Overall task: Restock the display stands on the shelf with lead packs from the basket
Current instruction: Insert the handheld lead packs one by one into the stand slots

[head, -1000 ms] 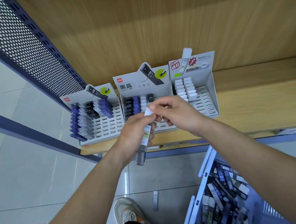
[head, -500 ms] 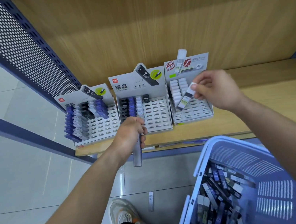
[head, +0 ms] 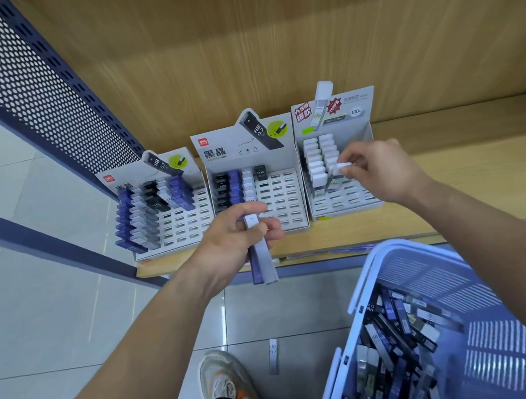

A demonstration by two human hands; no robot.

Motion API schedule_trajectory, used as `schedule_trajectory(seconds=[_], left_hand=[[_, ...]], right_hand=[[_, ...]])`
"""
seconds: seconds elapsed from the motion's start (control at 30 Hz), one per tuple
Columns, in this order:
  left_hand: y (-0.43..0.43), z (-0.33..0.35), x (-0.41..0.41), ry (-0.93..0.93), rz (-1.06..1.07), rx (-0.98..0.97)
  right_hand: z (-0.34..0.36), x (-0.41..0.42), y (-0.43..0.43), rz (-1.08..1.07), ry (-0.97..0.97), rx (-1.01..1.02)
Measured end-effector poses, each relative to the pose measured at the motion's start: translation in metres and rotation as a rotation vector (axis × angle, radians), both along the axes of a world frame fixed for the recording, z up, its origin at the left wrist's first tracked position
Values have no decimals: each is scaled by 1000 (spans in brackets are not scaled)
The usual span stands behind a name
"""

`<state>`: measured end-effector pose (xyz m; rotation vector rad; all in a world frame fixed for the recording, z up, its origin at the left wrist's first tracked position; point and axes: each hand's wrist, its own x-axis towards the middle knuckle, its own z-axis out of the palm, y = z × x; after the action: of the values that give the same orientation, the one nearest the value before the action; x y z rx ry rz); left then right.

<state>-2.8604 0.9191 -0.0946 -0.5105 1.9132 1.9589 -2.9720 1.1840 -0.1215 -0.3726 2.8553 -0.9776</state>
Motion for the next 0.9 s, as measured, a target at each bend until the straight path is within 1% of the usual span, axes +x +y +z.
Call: schedule_trajectory(seconds=[0.1,0.2,0.33,0.4,0.53,0.73,0.9], left_hand=[[2,5,1,15,37,47],[1,7,8,22,40,41],[-4,12,19,13,32,25],[-5,16,22,7,16,27],[-3,18,26,7,-2,45],[-6,16,31,41,36,24],[-16,15,37,52,63,24]], right_hand=[[1,5,3,28,-19,-3],[-1,7,6,33,-1,11],[-9,2,3,72,34,105],[-15,-1,-1,89,88,125],[-24,0,-9,56,166,154],[-19,1,-16,24,169,211],[-22,5,-13,-3,172,220]])
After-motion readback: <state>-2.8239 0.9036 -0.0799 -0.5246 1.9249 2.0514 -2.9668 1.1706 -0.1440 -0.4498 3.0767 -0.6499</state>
